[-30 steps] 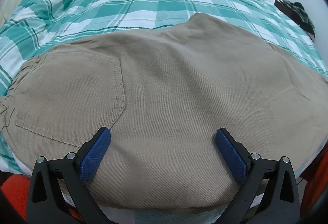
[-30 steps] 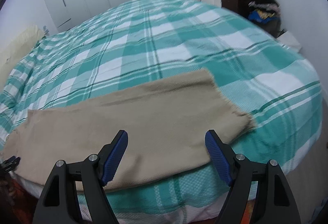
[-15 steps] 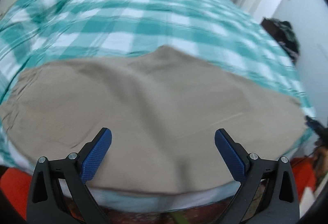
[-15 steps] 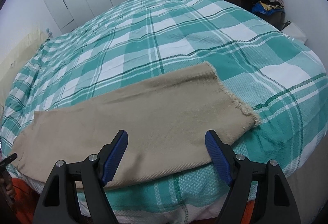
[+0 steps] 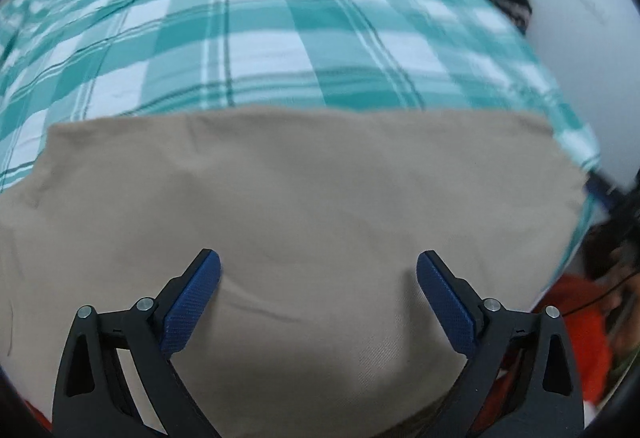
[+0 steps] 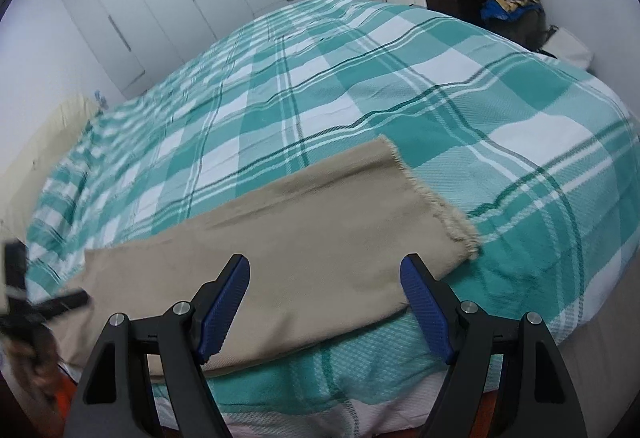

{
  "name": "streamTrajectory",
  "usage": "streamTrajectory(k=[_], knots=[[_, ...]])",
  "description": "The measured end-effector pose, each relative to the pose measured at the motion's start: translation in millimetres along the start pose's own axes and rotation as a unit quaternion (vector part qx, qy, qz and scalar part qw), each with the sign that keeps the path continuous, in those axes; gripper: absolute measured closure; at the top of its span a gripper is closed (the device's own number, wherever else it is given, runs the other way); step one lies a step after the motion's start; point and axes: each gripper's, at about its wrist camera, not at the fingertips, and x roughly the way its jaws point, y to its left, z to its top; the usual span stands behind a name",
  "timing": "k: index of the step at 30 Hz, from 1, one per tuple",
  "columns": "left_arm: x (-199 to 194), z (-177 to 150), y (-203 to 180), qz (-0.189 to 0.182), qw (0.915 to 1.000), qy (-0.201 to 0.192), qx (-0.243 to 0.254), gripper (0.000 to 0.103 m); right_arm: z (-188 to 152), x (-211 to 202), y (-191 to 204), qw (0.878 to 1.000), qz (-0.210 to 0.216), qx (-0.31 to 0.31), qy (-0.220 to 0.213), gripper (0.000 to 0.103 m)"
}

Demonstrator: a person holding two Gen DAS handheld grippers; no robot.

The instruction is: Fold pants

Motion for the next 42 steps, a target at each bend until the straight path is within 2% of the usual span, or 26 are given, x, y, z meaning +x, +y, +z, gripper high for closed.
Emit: streamTrajectory(k=[4,13,20,23,25,28,30,33,36,40,42], knots=[[2,-12,-3,0.011,0.9999,0.001,0.002,0.005,-1,-6,-11,1.000,0.004,0.019,-0.006,0.026],[2,-15,-10,0.016,0.9999,0.002,0.006,0.005,-3,-14,-39,0.996,0.017,0.087,-0.017,0.026],[-1,-21,-11,0.010,0.9998,0.002,0.019,0.005,-3,-16,-42,0.995,0.017,0.098,-0.022,0.026],[-1,-19,-9,0.002,0.9999,0.007,0.014,0.005,-4,-16,-64,0.983,0.064,0.173,-0.010,0.026],[0,-20,-10,0.003,0.9999,0.006,0.013,0.005,-11,-20,-80,0.963,0.121,0.242,-0.002,0.026],[-1,-21,-14,0.005,0.9999,0.004,0.014,0.005,-20,-22,-82,0.941,0.190,0.278,0.021,0.026],[-5,-24,-19,-0.005,0.9999,0.004,0.014,0.005,-22,-22,-75,0.938,0.210,0.274,0.042,0.026],[-11,-30,-32,-0.019,0.9992,0.004,0.034,0.005,-17,-22,-71,0.940,0.207,0.265,0.051,0.026],[-7,-35,-50,0.007,0.9971,0.006,0.076,0.005,-9,-18,-70,0.946,0.195,0.255,0.054,0.026],[-3,-34,-48,0.006,0.9976,0.013,0.068,0.004,-3,10,-66,0.946,0.173,0.249,0.112,0.026],[-2,-34,-49,0.008,0.9976,0.014,0.068,0.004,3,21,-62,0.950,0.161,0.236,0.123,0.026]])
